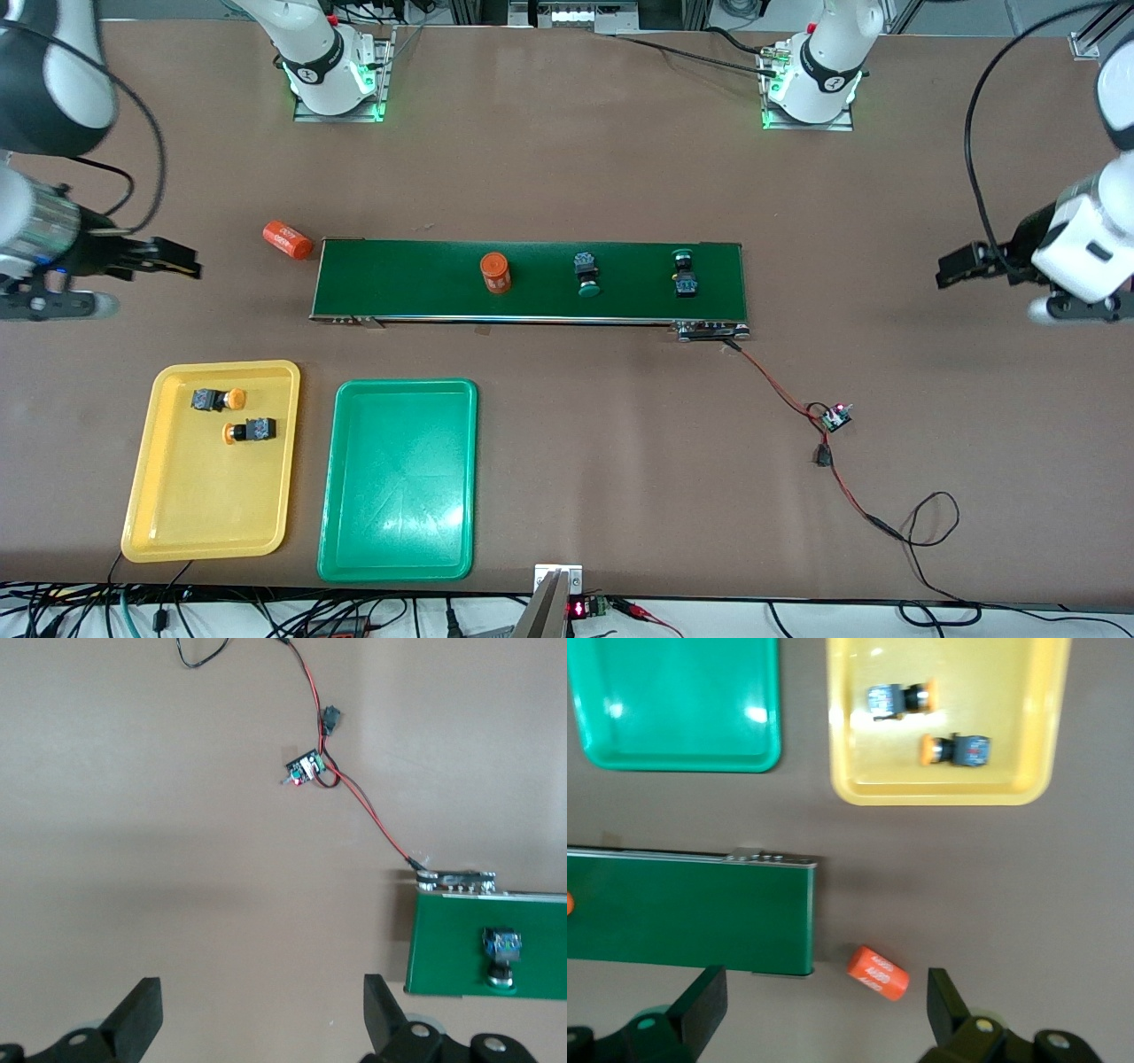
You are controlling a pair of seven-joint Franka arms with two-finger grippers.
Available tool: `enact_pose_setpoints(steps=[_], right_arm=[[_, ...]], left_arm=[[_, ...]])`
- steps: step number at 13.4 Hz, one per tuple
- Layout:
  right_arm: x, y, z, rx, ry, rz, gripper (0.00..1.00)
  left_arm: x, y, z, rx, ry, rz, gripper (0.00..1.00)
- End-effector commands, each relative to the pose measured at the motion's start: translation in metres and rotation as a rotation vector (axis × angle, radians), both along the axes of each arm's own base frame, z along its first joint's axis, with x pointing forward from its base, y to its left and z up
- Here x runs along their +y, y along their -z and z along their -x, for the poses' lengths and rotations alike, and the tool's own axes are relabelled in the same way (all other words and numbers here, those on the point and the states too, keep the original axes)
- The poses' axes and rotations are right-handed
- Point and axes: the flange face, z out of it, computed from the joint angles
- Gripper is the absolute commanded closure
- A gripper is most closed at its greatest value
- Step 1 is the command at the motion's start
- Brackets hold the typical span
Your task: Sort buttons by color to trays
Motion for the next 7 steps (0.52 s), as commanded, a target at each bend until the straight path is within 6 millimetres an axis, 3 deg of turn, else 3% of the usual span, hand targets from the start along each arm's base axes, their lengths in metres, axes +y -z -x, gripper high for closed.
enact_pose_setpoints(steps=[1,3,6,7], right_arm=[[0.047,0.018,-0.004,0.025,-0.056,-0.031,0.00],[0.086,0.047,-0.007,0.068,-0.112,-0.022,0.00],[0.117,0.064,-0.019,0.079,-0.143,-0.045,0.00],[0.122,0.072,-0.022,0.091,-0.138,-0.066,0.00]], left_arm=[[0.001,-0.022,0.027,-0.024,0.025,-0.023,0.00],[-0.006,-0.016,0.027,-0.016,0.048,-0.035,0.00],[0.004,-0.017,0.026,-0.016,0.043,-0.062,0.00],[-0.001,-0.018,0.030,0.012,0.054,-0.062,0.00]])
